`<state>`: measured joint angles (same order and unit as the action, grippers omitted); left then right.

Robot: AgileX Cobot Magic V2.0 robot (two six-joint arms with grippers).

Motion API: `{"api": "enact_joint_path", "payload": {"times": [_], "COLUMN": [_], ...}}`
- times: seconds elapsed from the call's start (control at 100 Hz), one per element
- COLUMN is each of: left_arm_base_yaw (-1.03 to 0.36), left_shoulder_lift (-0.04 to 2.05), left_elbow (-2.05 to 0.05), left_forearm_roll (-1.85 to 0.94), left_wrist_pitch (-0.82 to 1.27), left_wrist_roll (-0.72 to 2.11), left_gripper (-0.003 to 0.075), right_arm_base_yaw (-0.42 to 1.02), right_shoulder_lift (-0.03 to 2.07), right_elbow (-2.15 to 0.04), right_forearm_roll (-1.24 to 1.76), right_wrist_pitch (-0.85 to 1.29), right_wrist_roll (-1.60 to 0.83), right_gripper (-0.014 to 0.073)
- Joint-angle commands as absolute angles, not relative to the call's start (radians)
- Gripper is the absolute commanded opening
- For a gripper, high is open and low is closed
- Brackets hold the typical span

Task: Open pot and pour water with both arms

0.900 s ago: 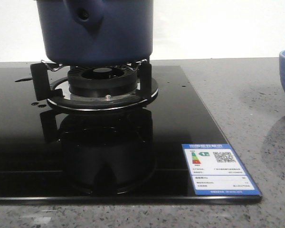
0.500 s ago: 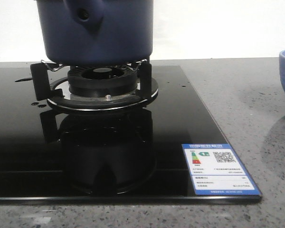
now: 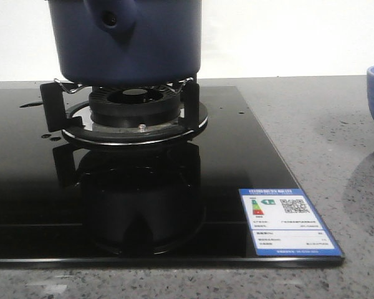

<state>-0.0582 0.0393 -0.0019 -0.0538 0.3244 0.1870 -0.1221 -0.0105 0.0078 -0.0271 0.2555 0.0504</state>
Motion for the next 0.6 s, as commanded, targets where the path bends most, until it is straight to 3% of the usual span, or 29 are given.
{"api": "enact_joint_path", "payload": {"times": [0.0, 0.13, 0.34, 0.47, 0.59], "left_arm_base_yaw": [-0.065, -0.065, -0.065, -0.065, -0.065], "left_shoulder_lift": [0.048, 0.048, 0.048, 0.048, 0.048], "left_elbow": [0.032, 0.032, 0.032, 0.025, 0.02], "left_forearm_roll": [-0.019, -0.177, -0.603, -0.913, -1.0], "left_wrist_pitch": [0.225, 0.056, -0.151, -0.151, -0.097], "left_wrist_roll": [0.184, 0.184, 0.173, 0.173, 0.173], "left_gripper": [-0.002, -0.002, -0.002, -0.002, -0.002], "right_arm_base_yaw": [-0.128, -0.128, -0.128, -0.128, -0.128], "right_shoulder_lift": [-0.028, -0.028, -0.028, -0.028, -0.026], "right_elbow": [0.033, 0.033, 0.033, -0.004, -0.073], "right_forearm_roll": [0.109, 0.39, 0.593, 0.595, 0.558], "right_wrist_pitch": [0.047, -0.087, -0.048, -0.008, 0.093], "right_wrist_roll": [0.049, 0.049, 0.049, 0.049, -0.009], "right_gripper": [-0.0063, -0.0063, -0.0063, -0.0063, -0.0063]}}
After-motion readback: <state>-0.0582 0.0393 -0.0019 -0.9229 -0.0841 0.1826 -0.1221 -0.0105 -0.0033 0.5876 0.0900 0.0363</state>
